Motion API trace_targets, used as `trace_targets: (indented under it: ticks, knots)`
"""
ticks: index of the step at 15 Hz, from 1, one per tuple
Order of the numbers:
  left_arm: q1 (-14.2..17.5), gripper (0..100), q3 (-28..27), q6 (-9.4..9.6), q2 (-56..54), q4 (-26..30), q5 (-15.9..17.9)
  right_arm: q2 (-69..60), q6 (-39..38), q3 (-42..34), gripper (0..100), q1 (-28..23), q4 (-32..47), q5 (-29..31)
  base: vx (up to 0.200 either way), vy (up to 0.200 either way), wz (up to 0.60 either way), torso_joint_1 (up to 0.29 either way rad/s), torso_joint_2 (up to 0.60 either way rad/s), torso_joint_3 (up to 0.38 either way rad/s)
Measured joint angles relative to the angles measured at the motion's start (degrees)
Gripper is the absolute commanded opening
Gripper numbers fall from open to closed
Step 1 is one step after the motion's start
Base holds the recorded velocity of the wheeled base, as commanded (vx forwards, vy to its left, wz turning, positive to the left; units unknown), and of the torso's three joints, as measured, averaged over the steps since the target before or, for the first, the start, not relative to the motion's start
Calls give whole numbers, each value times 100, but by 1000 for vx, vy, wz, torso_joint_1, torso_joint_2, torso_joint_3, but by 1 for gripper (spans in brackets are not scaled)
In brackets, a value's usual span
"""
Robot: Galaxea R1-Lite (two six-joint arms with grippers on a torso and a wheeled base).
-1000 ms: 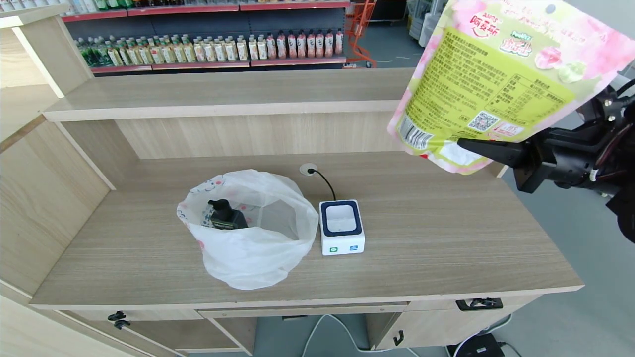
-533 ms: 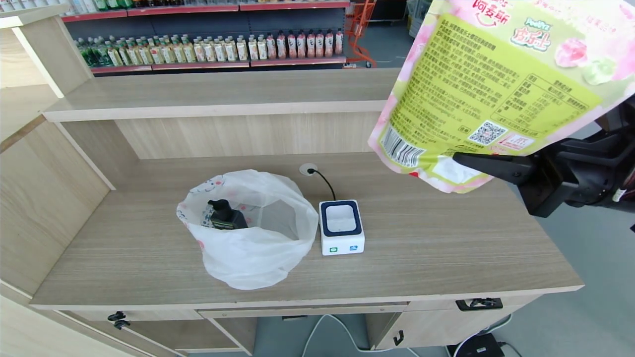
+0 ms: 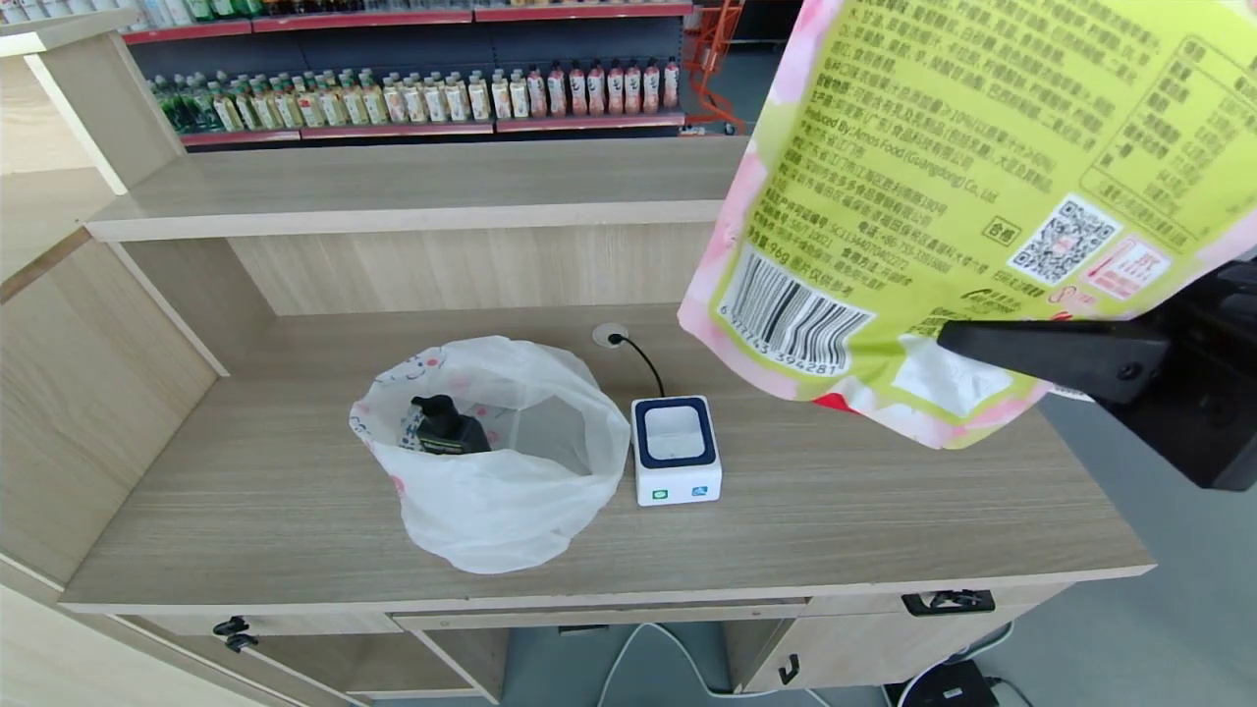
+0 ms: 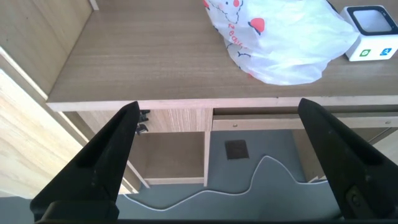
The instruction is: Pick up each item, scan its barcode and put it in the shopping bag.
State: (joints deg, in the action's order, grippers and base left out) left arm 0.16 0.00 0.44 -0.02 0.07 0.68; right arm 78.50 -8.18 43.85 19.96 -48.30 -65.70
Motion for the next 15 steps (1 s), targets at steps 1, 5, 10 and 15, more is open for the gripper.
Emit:
trace_targets:
  ticks: [1,5,10,15]
  knots:
    - [0,100,0,0,0,2,0,-74,-85,118,0,269,11,-2,0,0,0,0,0,0]
    - [0,100,0,0,0,2,0,-286,-207,245,0,833,344,4,0,0,0,0,0,0]
    - [0,100,0,0,0,2,2,-700,162,-243,0,1030,689,23,0,0,0,0,0,0]
    - [0,100,0,0,0,2,2,-789,161,-247,0,866,703,23,0,0,0,0,0,0]
